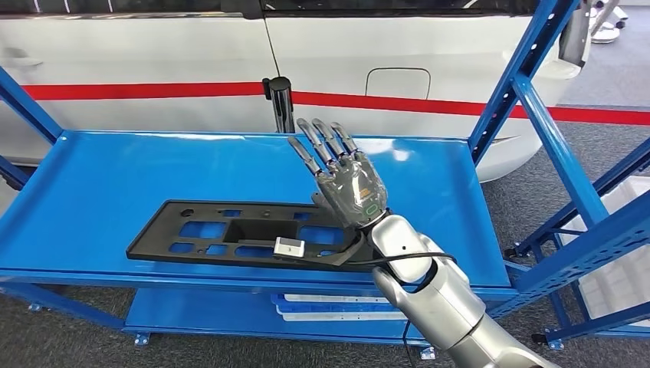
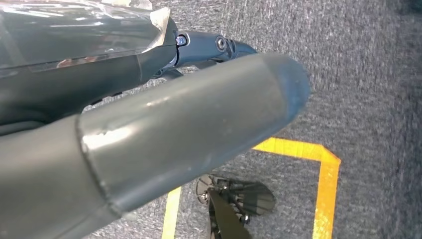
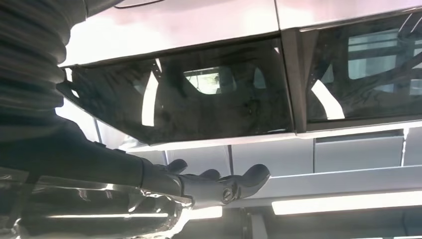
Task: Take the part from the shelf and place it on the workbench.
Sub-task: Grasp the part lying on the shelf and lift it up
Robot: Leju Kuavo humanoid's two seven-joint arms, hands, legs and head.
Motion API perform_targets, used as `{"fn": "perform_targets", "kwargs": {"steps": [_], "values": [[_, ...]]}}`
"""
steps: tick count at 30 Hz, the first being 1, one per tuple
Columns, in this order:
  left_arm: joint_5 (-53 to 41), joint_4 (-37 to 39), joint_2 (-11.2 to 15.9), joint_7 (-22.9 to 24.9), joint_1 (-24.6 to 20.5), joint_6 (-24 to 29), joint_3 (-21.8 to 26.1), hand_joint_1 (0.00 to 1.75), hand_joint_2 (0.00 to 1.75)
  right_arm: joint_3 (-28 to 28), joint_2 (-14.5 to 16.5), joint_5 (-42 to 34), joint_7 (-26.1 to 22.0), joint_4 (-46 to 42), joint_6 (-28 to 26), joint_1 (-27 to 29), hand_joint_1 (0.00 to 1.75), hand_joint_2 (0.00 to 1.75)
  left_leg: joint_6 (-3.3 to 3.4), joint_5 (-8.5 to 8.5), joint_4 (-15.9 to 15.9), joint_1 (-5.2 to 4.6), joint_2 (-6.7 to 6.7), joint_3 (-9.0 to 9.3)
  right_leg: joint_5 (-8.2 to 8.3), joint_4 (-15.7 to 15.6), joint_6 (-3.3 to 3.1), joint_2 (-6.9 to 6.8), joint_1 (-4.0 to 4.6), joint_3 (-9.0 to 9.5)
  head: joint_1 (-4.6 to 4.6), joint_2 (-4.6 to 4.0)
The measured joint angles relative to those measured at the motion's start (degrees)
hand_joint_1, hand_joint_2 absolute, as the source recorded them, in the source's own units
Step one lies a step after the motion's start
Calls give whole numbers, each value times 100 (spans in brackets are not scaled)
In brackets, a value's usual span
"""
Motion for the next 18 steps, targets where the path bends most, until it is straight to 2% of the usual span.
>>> {"fn": "perform_targets", "kwargs": {"steps": [1,3,8,10,12,15,17,18], "values": [[-1,1,-1,2,-1,8,4,0,0,-1,5,-9,-4,1,-7,2,0,175,-25,-22,43,-1,-13,-28,-24,44,-77,27,4,-15,-2,0],[-3,3,-9,3,1,14,16,0,0,-3,12,-49,-25,-1,-23,6,0,175,-31,-56,96,6,-29,-44,-73,45,-170,35,-49,-54,-35,0],[-6,3,-5,10,1,27,28,0,0,-3,5,-164,-105,-119,-60,56,0,175,113,19,48,6,-35,-26,-70,50,-176,40,-31,-68,-75,0],[-7,4,-5,10,1,27,29,0,0,-3,0,-188,-117,-172,-62,68,0,175,144,39,48,5,-35,-25,-72,51,-178,41,-15,-68,-81,0],[-8,3,-5,10,1,27,29,0,0,-2,-13,-210,-134,-205,-62,72,0,175,148,42,45,5,-31,-25,-76,52,-184,42,7,-69,-81,0],[-13,4,-7,10,1,27,29,0,0,-1,-41,-240,-170,-228,-61,87,0,175,131,30,35,8,-25,-29,-88,55,-231,39,40,-69,-79,0],[-16,4,-7,10,1,27,29,0,0,-1,-51,-256,-189,-233,-62,97,0,175,84,13,33,8,-23,-33,-94,57,-252,34,50,-69,-77,0],[-19,4,-7,11,1,28,29,0,0,0,-54,-274,-195,-234,-62,100,0,175,39,6,33,8,-23,-34,-94,58,-252,33,51,-69,-77,0]]}}
